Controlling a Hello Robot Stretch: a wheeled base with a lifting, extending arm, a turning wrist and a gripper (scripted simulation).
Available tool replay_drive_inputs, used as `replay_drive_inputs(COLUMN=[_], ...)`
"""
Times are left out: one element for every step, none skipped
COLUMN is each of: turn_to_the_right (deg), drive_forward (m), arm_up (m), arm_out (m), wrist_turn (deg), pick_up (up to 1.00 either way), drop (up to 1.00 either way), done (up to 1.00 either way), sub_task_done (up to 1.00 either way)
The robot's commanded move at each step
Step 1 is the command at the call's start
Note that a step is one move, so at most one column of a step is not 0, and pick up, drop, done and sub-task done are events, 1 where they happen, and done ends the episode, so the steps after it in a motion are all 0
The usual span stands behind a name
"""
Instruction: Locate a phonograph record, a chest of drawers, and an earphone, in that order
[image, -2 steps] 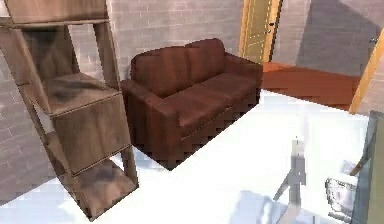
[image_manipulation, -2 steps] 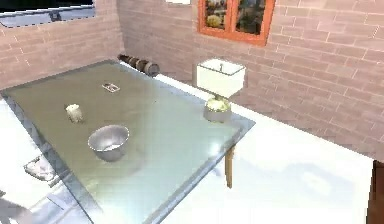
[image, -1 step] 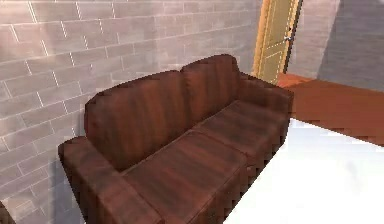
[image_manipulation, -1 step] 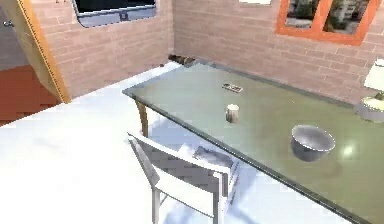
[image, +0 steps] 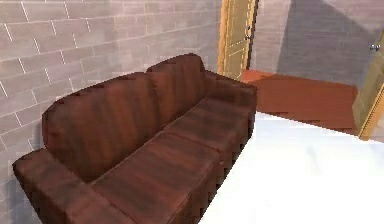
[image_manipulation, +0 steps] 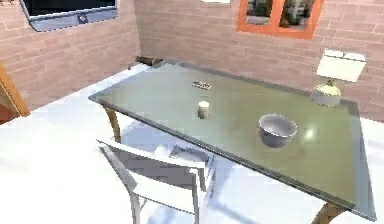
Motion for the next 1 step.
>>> replay_drive_inputs(turn_to_the_right=[0.0], drive_forward=[0.25], arm_up=[0.0], arm_out=[0.0], wrist_turn=[0.0], pick_up=[0.0], drop=[0.0], done=[0.0], sub_task_done=[0.0])
